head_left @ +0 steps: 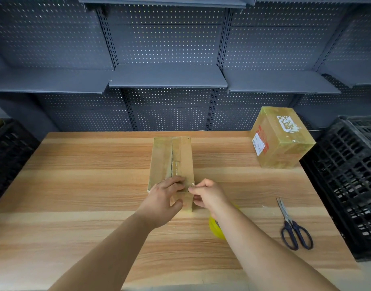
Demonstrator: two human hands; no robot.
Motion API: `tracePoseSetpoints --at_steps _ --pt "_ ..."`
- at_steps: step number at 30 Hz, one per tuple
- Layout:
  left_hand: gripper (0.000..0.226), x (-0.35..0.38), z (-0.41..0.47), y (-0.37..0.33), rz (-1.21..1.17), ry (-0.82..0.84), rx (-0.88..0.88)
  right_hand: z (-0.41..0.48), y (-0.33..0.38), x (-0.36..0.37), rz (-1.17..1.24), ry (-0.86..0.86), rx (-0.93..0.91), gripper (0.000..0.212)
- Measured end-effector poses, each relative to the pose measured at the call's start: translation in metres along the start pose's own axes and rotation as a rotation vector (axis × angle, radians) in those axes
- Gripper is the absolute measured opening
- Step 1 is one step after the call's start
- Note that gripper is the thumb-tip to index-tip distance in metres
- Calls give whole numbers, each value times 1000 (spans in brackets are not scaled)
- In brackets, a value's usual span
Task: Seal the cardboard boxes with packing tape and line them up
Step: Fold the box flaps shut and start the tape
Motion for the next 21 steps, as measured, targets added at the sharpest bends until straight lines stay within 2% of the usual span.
tracePoseSetpoints --at_steps 5,10,15,18,21 --pt "58 0 -2 -1 12 31 -16 -3 -5 -4 101 121 23 17" --pt "62 -1 -1 -2 -13 13 -16 -2 -5 -3 -24 26 -58 18" --pt "57 3 -4 -1 -12 -13 40 -4 -15 -4 138 97 1 14" --pt "45 8 -7 2 72 -65 113 1 -15 -3 63 32 -27 12" --pt "46 9 -8 1 192 -50 134 3 -10 -1 0 -3 -46 17"
Point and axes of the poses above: each hand's wrist, its own z-axis towards the middle knuckle, its own x-axis out of the palm, y = z × x, the point moved 4 cm from there along z, towards the middle knuckle, and after that the axes turned 9 degrees about -z, right-handed, at the moved point
